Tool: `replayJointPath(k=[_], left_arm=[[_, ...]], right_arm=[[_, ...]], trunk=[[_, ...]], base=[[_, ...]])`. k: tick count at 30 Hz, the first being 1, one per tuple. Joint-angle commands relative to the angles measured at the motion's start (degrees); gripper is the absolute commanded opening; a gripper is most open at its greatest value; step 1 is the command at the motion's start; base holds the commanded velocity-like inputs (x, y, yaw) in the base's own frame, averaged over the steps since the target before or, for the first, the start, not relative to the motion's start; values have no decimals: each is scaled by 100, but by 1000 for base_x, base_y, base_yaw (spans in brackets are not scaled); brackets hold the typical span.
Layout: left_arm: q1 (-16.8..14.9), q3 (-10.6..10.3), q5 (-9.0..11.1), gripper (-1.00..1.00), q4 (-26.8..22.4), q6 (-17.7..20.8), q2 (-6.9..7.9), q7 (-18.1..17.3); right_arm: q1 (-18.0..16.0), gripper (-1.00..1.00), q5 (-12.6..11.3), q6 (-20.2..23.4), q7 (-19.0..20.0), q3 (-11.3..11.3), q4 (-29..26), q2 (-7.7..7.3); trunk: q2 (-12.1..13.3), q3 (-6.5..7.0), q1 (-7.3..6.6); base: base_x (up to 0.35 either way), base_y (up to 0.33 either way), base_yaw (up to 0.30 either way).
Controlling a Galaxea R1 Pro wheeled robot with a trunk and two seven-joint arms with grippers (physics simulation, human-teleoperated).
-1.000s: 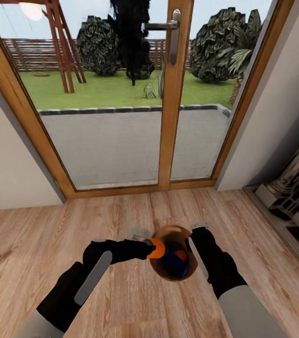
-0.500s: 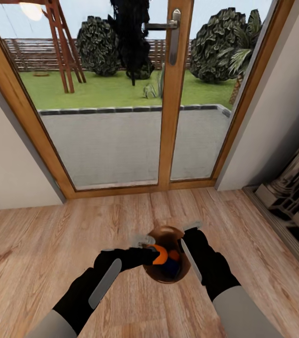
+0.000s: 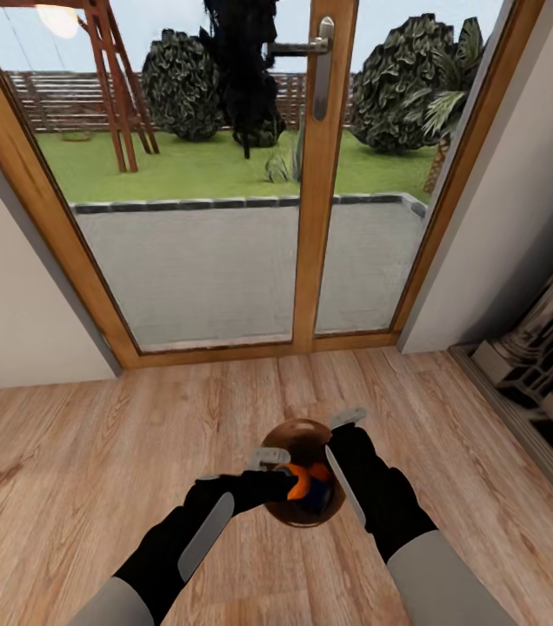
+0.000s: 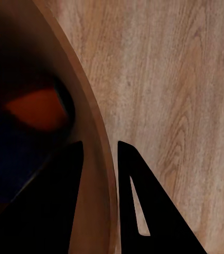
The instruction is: Put the three can of soda from the living room inside the tash can in the kitchen.
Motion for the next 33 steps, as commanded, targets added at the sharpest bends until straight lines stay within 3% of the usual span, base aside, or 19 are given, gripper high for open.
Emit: replayJointPath(k=[1,8,15,16,33], left_arm=[[2,0,-62,-100,36,-65,-1,13],[-5,6,-105,-100,351,-298,-62,16],[-17,9,-112,-100,446,-420,-97,23],[-18,9,-112,100,447,-423,-97,25],[-15,1,-87,100,376,-431,-48,0]], right_arm=[[-2,-100,-193,0,33,6,-10,7],[2,-100,-201,0,33,34,-17,25],[3,-100,-222,0,33,270,-23,49],[3,-100,-223,0,33,278,-23,50],[3,-100,-212,0,33,280,-23,22]], trunk=[[0,0,0],[0,0,0],[0,0,0],[0,0,0],[0,0,0]], base=[[0,0,0],[0,0,0],[0,0,0],[0,0,0],[0,0,0]])
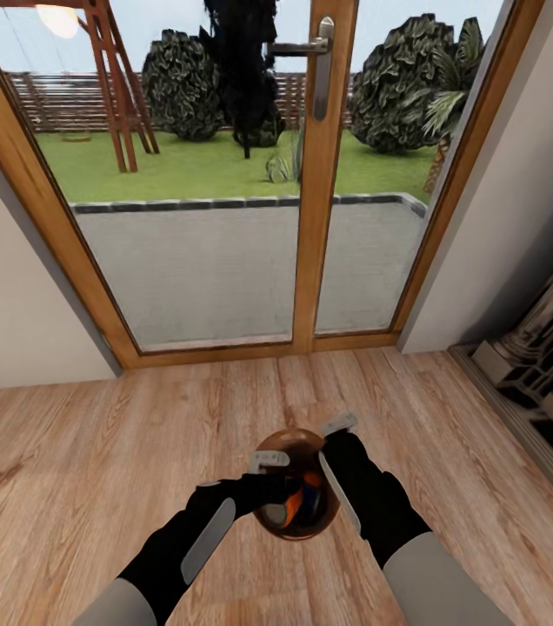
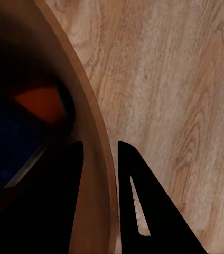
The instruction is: Put the three can of soda from the living room inside the tash can in the kitchen.
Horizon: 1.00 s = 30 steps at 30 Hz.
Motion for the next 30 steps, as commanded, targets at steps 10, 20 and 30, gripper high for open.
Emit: replayJointPath(k=[10,20,30], left_arm=[[20,26,-72,100,-1240,349,27,52],[36,59,-72,100,-2215,927,81,246],[190,66,-77,100,-2816,1242,145,352]], right_arm=[[-10,-100,35,5,41,-375,-191,-54],[-50,-100,37,5,12,-480,184,-60],[-169,-100,37,5,10,-543,430,-118]], trunk=[[0,0,0],[0,0,0],[0,0,0]], base=[[0,0,0],[0,0,0],[0,0,0]])
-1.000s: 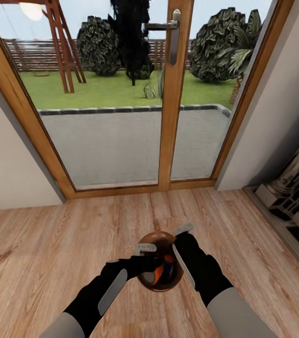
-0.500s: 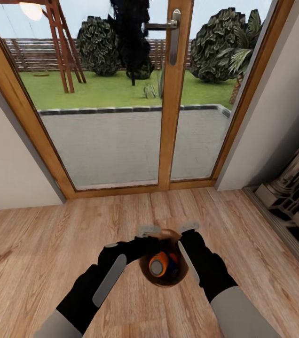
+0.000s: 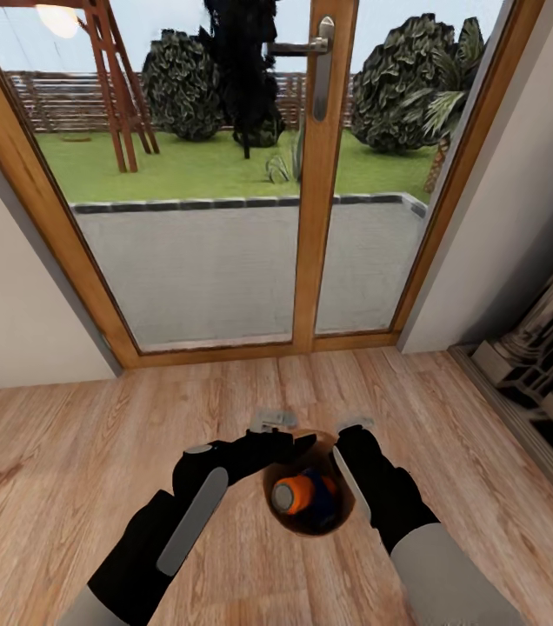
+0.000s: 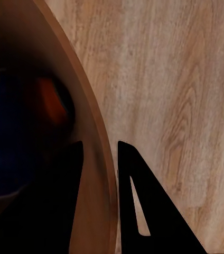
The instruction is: Put the three can of soda from the living room inside the tash can in the kitchen.
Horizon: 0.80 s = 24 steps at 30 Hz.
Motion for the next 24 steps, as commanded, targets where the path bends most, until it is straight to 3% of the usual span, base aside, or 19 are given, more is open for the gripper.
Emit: replayJointPath(k=[1,5,14,16,20,24], left_arm=[[45,3,0,100,-96,50,19,2],[107,13,4,100,-299,114,101,4],[136,56,51,100,-413,152,472,-3],[137,136,56,100,-422,153,541,-3],[137,540,65,100,-451,161,638,-19],[137,703,62,100,-461,185,722,-26]], right_arm=[[-21,-100,-20,0,20,-52,35,-13],[-45,-100,-19,0,34,-153,77,-35],[-57,-100,-19,0,72,-205,96,-174],[-61,-100,-19,0,82,-208,97,-243],[-79,-100,-19,0,94,-211,96,-376],[-94,-100,-19,0,97,-215,97,-437]], trunk=[[0,1,0],[0,1,0],[0,1,0],[0,1,0],[0,1,0],[0,1,0]], base=[[0,0,0],[0,0,0],[0,0,0],[0,0,0],[0,0,0],[0,0,0]])
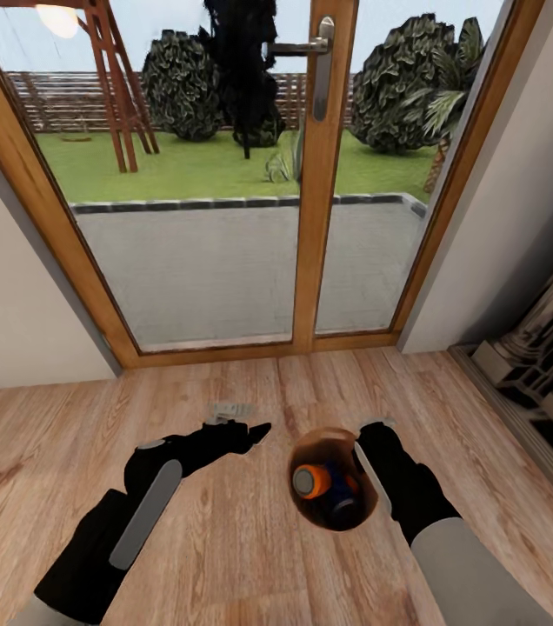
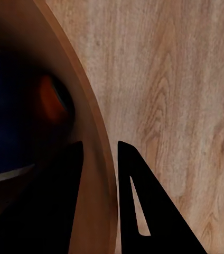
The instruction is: Put the three can of soda from the living room inside the tash can in the kitchen.
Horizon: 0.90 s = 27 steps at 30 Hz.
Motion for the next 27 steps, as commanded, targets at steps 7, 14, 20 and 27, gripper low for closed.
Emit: replayJointPath(k=[7,14,20,27], left_arm=[[-3,445,-33,100,50,20,126,10],[-15,584,-64,100,449,9,104,314],[-17,596,-69,100,584,-1,90,464],[-17,593,-69,100,616,-4,82,507]], right_arm=[[-8,-100,-57,0,9,-13,-6,-27],[-57,-100,-50,0,6,-355,8,-42],[-358,-100,-67,0,20,-676,601,-271],[-663,-100,-75,0,30,-1093,1244,-496]], trunk=[[0,0,0],[0,0,0],[0,0,0],[0,0,0]], base=[[0,0,0],[0,0,0],[0,0,0],[0,0,0]])
